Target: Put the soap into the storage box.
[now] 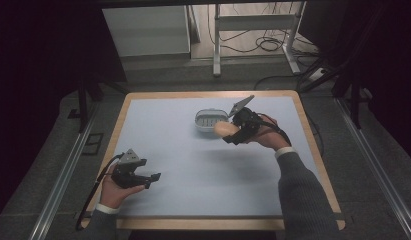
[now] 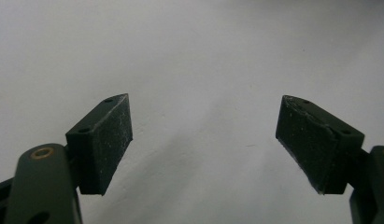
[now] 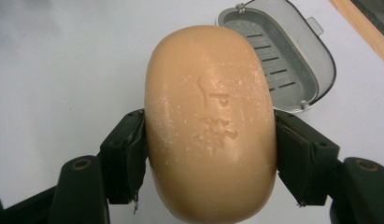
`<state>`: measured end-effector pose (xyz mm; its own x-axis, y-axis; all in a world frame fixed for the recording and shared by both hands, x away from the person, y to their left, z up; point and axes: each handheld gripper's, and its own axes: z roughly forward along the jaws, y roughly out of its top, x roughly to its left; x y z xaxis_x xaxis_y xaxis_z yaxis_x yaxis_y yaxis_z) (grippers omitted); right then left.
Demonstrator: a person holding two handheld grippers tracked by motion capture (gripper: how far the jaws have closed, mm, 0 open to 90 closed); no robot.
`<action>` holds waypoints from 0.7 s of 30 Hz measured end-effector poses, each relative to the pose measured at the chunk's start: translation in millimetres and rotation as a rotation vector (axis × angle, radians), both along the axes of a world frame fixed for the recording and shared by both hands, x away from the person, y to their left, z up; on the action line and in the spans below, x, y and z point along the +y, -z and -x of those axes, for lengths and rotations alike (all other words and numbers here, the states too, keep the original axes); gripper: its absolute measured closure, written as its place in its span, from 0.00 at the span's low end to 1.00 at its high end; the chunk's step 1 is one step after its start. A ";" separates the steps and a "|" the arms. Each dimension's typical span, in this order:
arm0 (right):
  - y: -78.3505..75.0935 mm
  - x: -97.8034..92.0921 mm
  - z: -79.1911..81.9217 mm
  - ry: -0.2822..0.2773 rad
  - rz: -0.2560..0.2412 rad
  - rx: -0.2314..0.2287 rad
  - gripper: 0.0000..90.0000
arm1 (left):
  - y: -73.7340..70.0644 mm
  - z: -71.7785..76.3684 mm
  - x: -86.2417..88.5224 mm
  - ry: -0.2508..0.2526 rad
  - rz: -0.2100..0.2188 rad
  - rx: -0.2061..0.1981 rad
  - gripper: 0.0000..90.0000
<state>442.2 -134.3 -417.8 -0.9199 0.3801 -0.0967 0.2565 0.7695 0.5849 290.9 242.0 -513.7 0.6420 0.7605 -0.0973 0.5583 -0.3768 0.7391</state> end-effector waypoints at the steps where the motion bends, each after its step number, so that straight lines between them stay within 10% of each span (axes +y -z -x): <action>1: -0.6 0.3 -0.3 0.004 0.002 0.002 0.35 | -0.1 0.1 0.1 -0.001 0.000 0.000 0.21; 21: 4.5 -0.6 -23.5 0.033 -0.018 0.000 0.35 | 0.1 -0.6 0.7 -0.002 0.001 0.000 0.21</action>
